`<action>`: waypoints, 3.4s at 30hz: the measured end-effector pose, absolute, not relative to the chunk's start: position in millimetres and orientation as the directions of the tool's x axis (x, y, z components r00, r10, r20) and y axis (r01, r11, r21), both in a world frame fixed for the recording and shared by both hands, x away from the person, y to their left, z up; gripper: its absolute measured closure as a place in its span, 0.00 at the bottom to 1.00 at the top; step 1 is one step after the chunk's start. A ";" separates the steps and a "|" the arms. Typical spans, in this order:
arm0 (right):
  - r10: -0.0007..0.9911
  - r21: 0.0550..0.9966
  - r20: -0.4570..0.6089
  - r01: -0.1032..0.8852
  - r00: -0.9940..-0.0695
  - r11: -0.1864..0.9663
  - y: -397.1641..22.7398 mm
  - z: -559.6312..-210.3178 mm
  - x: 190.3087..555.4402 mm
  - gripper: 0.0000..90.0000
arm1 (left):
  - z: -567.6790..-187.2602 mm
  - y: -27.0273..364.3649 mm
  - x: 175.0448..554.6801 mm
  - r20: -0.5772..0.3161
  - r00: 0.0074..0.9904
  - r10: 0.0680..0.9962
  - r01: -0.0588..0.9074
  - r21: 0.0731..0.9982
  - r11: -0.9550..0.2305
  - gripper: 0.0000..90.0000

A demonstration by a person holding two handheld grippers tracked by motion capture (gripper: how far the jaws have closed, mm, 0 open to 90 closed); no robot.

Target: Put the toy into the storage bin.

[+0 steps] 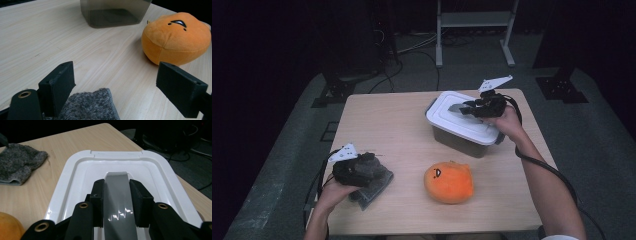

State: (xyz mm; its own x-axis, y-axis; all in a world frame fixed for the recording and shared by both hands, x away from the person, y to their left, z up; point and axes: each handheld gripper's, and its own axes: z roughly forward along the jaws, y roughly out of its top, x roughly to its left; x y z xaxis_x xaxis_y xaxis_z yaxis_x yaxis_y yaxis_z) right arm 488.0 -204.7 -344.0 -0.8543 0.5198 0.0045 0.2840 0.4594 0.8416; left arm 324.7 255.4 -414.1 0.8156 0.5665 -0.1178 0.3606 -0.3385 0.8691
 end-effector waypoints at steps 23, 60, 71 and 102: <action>0.368 0.835 -0.007 0.197 -0.930 0.514 -151.2 -342.7 475.5 0.73 | -413.2 255.7 323.9 -0.116 0.815 0.568 0.359 0.870 -0.337 0.16; 0.293 0.827 -0.011 0.156 -0.956 0.540 -125.0 -341.4 463.6 0.73 | -411.3 254.5 323.8 -0.121 0.817 0.564 0.358 0.873 -0.331 0.15; 0.287 0.825 -0.004 0.159 -0.958 0.542 -121.3 -341.0 463.2 0.73 | -411.6 254.8 323.5 -0.119 0.815 0.567 0.359 0.872 -0.333 0.15; 0.351 0.859 -0.046 0.143 -0.935 0.492 -169.3 -295.1 439.4 0.73 | -408.7 255.3 322.3 -0.111 0.812 0.573 0.351 0.877 -0.327 0.14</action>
